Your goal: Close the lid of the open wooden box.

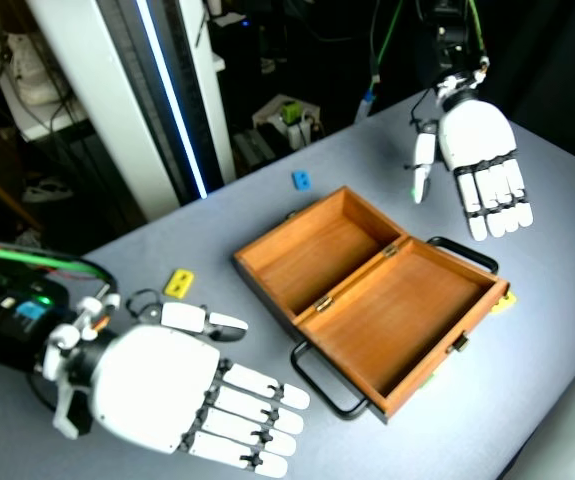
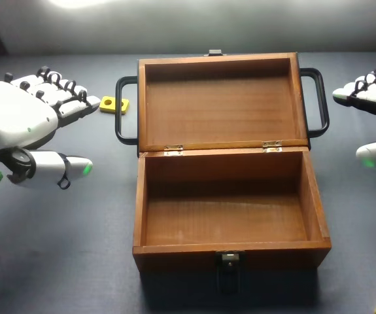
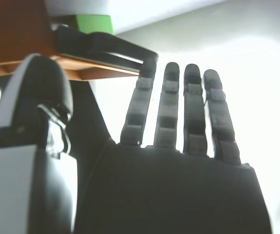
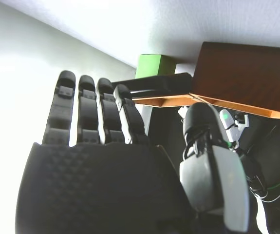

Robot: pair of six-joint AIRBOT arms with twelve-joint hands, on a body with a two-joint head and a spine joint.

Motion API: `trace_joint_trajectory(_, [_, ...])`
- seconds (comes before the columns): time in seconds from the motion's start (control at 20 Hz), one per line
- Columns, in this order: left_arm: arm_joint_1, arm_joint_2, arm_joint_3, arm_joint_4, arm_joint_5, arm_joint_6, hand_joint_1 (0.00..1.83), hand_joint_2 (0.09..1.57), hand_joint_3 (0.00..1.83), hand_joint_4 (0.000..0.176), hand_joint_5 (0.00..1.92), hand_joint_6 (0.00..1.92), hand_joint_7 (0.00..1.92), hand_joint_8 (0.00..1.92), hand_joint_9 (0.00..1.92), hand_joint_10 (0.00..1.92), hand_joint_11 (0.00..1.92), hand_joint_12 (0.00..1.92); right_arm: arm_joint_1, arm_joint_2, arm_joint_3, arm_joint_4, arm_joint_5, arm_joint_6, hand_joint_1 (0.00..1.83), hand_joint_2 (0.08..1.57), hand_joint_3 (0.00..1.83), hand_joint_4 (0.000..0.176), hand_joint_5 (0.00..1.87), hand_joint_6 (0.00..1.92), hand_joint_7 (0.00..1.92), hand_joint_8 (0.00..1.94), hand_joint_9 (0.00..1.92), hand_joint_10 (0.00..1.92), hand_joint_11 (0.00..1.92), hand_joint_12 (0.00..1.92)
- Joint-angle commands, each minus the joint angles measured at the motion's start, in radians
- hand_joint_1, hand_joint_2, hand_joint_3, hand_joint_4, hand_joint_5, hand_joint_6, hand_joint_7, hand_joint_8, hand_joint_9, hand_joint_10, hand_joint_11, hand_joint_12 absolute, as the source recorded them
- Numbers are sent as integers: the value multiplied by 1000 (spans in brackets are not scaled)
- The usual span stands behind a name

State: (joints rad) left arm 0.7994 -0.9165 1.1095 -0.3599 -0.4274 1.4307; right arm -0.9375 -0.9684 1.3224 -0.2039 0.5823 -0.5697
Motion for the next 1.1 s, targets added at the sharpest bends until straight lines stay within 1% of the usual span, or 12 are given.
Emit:
trace_joint_trajectory(0.0, [-20,-14,5,-2,-68,26,0,1314,4,0,0,0,0,0,0,0,3,1,13,-5,7,23,85,7,0,1283,0,0,0,0,0,0,0,0,0,0])
trace_joint_trajectory(0.1, [-34,-33,25,-17,-31,59,0,1300,0,0,0,0,0,0,0,0,0,0,13,-15,14,18,74,7,0,1291,3,0,0,0,0,0,0,0,0,0])
trace_joint_trajectory(0.15, [-37,-39,32,-27,-21,71,0,1275,0,0,0,0,0,0,0,0,0,0,13,-19,17,15,70,7,0,1270,0,0,0,0,0,0,0,0,0,0])
trace_joint_trajectory(0.25, [-42,-48,43,-60,-4,111,0,1273,0,0,0,0,0,0,0,0,0,0,20,-25,21,7,59,7,0,1264,0,0,0,0,0,0,0,0,0,0])
trace_joint_trajectory(0.3, [-44,-52,49,-66,4,117,0,1276,0,0,0,0,0,0,0,0,0,0,23,-29,24,3,53,7,0,1262,0,0,0,0,0,0,0,0,0,0])
trace_joint_trajectory(0.4, [-50,-60,57,-66,17,119,0,1262,0,0,0,0,0,0,0,0,0,0,30,-36,28,-8,41,7,0,1288,4,0,0,0,0,0,0,0,0,0])
trace_joint_trajectory(0.45, [-56,-68,62,-66,28,125,0,1208,0,0,0,0,0,0,0,0,0,0,37,-42,32,-17,32,7,0,1292,6,0,0,0,0,0,0,0,0,0])
trace_joint_trajectory(0.55, [-68,-79,65,-53,41,133,0,1184,0,0,0,0,0,0,0,0,0,0,51,-51,37,-34,19,7,0,1303,10,0,0,0,0,0,0,0,5,2])
trace_joint_trajectory(0.7, [-82,-91,66,-49,58,157,0,1193,0,0,0,0,0,0,0,0,0,0,68,-66,47,-46,5,7,0,1297,5,0,0,0,0,0,0,0,0,0])
trace_joint_trajectory(0.95, [-97,-113,75,-36,71,158,0,1221,4,0,0,0,0,0,0,0,0,0,78,-87,63,-46,-9,7,0,1332,18,0,0,0,0,0,0,0,0,0])
trace_joint_trajectory(1.05, [-100,-117,75,-36,66,158,0,1240,12,0,0,0,0,0,0,0,0,0,80,-92,66,-46,-13,7,0,1317,8,0,0,0,0,0,0,0,0,0])
